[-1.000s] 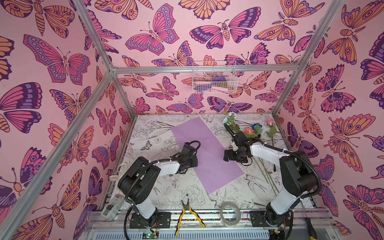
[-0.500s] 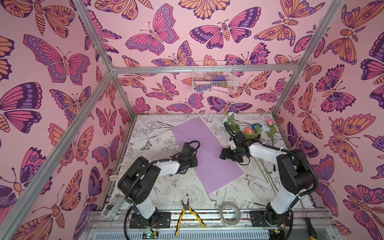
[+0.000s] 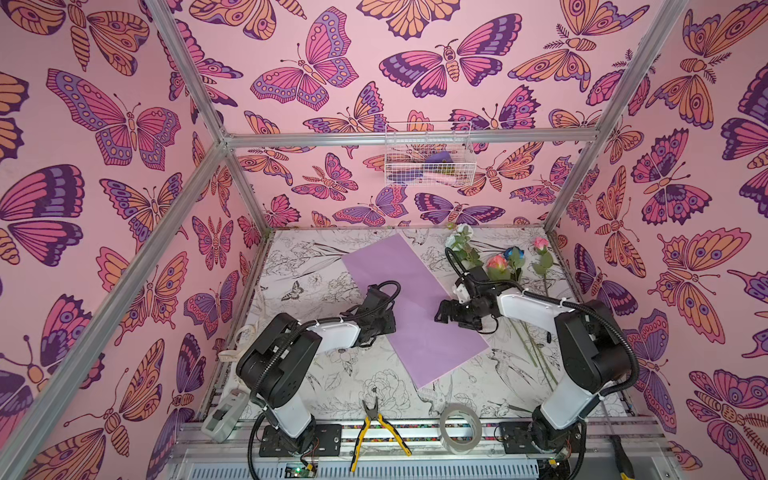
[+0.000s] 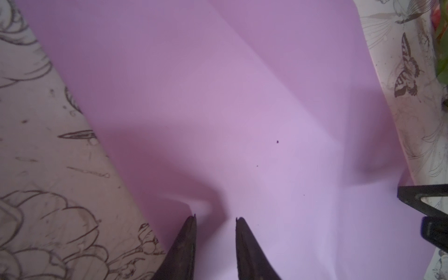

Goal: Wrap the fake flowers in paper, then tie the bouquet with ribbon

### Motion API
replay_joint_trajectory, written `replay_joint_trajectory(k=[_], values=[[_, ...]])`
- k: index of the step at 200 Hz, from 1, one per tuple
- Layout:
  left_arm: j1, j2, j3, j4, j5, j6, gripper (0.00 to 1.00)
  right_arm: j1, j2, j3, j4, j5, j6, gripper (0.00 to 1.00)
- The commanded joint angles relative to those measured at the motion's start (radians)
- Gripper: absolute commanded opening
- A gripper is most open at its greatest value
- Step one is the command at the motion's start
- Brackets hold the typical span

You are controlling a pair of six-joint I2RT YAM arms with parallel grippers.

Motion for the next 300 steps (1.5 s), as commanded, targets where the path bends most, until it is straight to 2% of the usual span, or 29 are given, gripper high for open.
replay_joint_trajectory(k=[1,19,46,65,107,145,202,211,230,257,300], values=[[-0.007,-0.002,-0.033,-0.069,-0.006,-0.021,0.35,0.000,-0.027,0.063,-0.169,0.204,-0.093,0.98],[-0.007,-0.014,-0.037,-0.075,-0.008,-0.032,0.37,-0.007,-0.001,0.079,-0.190,0.278,-0.123,0.99],[-0.007,-0.008,-0.034,-0.083,0.001,-0.040,0.38,-0.018,0.048,0.087,-0.184,0.268,-0.128,1.00],[-0.009,0.007,-0.031,-0.093,0.010,-0.049,0.38,-0.019,0.077,0.071,-0.164,0.200,-0.105,1.00],[-0.012,0.034,-0.035,-0.093,0.013,-0.062,0.38,0.002,0.089,-0.041,-0.046,-0.038,-0.007,0.94],[-0.015,0.058,-0.019,-0.091,0.016,-0.054,0.37,0.050,0.098,-0.078,0.034,-0.142,0.058,0.94],[-0.018,0.092,-0.003,-0.086,0.026,-0.051,0.36,0.082,0.111,-0.063,0.079,-0.184,0.111,0.91],[-0.018,0.079,-0.003,-0.087,0.029,-0.041,0.35,0.085,0.105,-0.062,0.080,-0.181,0.115,0.91],[-0.018,0.020,-0.014,-0.104,0.029,-0.043,0.43,0.084,0.060,-0.045,0.025,-0.113,0.097,0.91],[-0.020,-0.096,-0.024,-0.215,0.002,-0.086,0.61,0.082,-0.010,-0.007,-0.078,-0.006,0.042,0.92],[-0.040,-0.221,-0.072,-0.295,0.015,-0.198,0.72,0.058,-0.081,0.020,-0.171,0.126,-0.001,0.94]])
